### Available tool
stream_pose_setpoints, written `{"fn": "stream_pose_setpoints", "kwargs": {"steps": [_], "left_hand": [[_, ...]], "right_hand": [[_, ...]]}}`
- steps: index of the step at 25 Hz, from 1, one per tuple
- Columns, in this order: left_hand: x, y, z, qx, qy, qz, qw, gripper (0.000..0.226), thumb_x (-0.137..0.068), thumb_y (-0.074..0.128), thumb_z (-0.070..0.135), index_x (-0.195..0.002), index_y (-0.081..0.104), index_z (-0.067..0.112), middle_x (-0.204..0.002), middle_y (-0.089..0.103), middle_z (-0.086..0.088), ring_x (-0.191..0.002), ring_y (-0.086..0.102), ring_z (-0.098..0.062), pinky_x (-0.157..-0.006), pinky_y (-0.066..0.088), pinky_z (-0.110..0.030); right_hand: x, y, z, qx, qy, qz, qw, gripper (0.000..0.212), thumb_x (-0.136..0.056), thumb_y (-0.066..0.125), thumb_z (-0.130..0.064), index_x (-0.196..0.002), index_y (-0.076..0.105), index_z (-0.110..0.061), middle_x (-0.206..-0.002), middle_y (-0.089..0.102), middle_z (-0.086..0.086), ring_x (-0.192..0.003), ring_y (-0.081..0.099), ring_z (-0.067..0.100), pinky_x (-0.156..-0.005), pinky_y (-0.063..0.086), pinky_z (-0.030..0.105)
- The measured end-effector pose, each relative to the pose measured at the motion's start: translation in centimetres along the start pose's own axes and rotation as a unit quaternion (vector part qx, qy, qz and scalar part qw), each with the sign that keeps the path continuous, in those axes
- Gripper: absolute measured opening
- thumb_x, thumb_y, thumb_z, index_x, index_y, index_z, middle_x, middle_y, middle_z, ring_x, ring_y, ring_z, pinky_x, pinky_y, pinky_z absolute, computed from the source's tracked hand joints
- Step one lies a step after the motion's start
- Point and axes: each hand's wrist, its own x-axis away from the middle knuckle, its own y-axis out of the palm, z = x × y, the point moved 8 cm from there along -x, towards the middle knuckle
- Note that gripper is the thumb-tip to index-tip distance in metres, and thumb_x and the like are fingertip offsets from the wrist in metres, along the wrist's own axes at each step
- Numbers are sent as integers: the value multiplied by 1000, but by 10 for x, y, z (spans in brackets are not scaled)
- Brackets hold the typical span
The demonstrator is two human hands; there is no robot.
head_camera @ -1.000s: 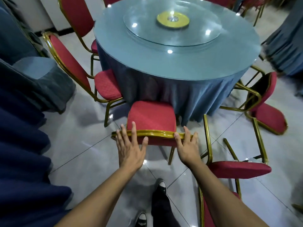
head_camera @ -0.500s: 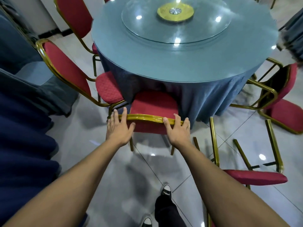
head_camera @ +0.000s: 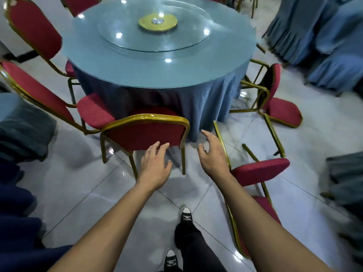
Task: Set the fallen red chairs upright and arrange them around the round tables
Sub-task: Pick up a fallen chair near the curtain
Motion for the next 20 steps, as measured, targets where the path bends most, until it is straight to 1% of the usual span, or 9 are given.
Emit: {"fn": "stream_pose_setpoints", "kwargs": {"steps": [3, 5, 7, 9, 11, 12, 14, 17, 20], "left_hand": [[36, 22, 53, 8, 70, -3, 998, 49, -97, 54, 30, -144, 44, 25, -151, 37, -3, -139, 34, -25, -114, 30, -42], [60, 35, 90, 23, 106, -8, 994, 42, -96, 55, 28, -138, 51, 25, -143, 44, 0, -132, 40, -24, -109, 32, -40], [81, 48, 122, 38, 133, -11, 990, 36, -96, 54, 28, -133, 54, 25, -136, 49, 1, -126, 43, -22, -106, 33, -38], [101, 62, 155, 45, 157, -9, 987, 33, -97, 53, 29, -130, 55, 27, -132, 50, 3, -123, 43, -20, -104, 34, -37], [125, 84, 188, 50, 174, -8, 984, 31, -97, 52, 31, -128, 55, 28, -130, 50, 5, -122, 42, -17, -103, 33, -34], [135, 96, 203, 52, 176, -10, 983, 29, -97, 51, 32, -126, 55, 29, -130, 49, 6, -121, 42, -15, -101, 34, -33], [157, 127, 238, 57, 185, -18, 981, 26, -97, 49, 32, -123, 55, 31, -127, 51, 7, -118, 44, -14, -101, 37, -33], [190, 175, 302, 63, 207, -26, 976, 23, -97, 50, 28, -119, 56, 31, -119, 53, 10, -111, 47, -11, -100, 41, -33], [213, 221, 355, 78, 200, -28, 976, 22, -96, 51, 27, -116, 57, 31, -118, 55, 10, -110, 49, -11, -98, 40, -31]], "right_hand": [[53, -55, 26, 18, 24, 31, 999, 45, -98, 54, -23, -142, 48, -25, -139, 52, -3, -128, 48, 12, -107, 39, 32], [85, -96, 44, 27, 41, 69, 996, 41, -98, 55, -22, -138, 52, -28, -134, 54, -4, -123, 49, 11, -103, 40, 30], [114, -132, 64, 29, 57, 104, 993, 40, -97, 55, -20, -136, 55, -29, -132, 55, -6, -117, 49, 6, -101, 39, 26], [142, -164, 89, 22, 81, 125, 989, 39, -98, 56, -21, -136, 54, -31, -132, 55, -7, -113, 46, 1, -104, 42, 31], [170, -197, 118, 12, 101, 143, 984, 39, -99, 55, -23, -136, 53, -31, -133, 55, -6, -119, 50, 7, -105, 46, 39], [182, -213, 134, 9, 108, 150, 983, 39, -99, 55, -24, -137, 53, -31, -133, 55, -6, -121, 52, 11, -104, 48, 40], [210, -245, 171, 9, 120, 162, 980, 38, -100, 53, -25, -137, 52, -33, -133, 53, -8, -121, 53, 11, -100, 49, 35], [254, -297, 236, 25, 126, 156, 979, 38, -99, 54, -25, -134, 51, -39, -133, 51, -12, -116, 54, 2, -92, 43, 25], [286, -342, 305, 36, 156, 143, 977, 38, -98, 53, -27, -131, 49, -45, -128, 48, -17, -111, 51, -4, -87, 41, 24]]}}
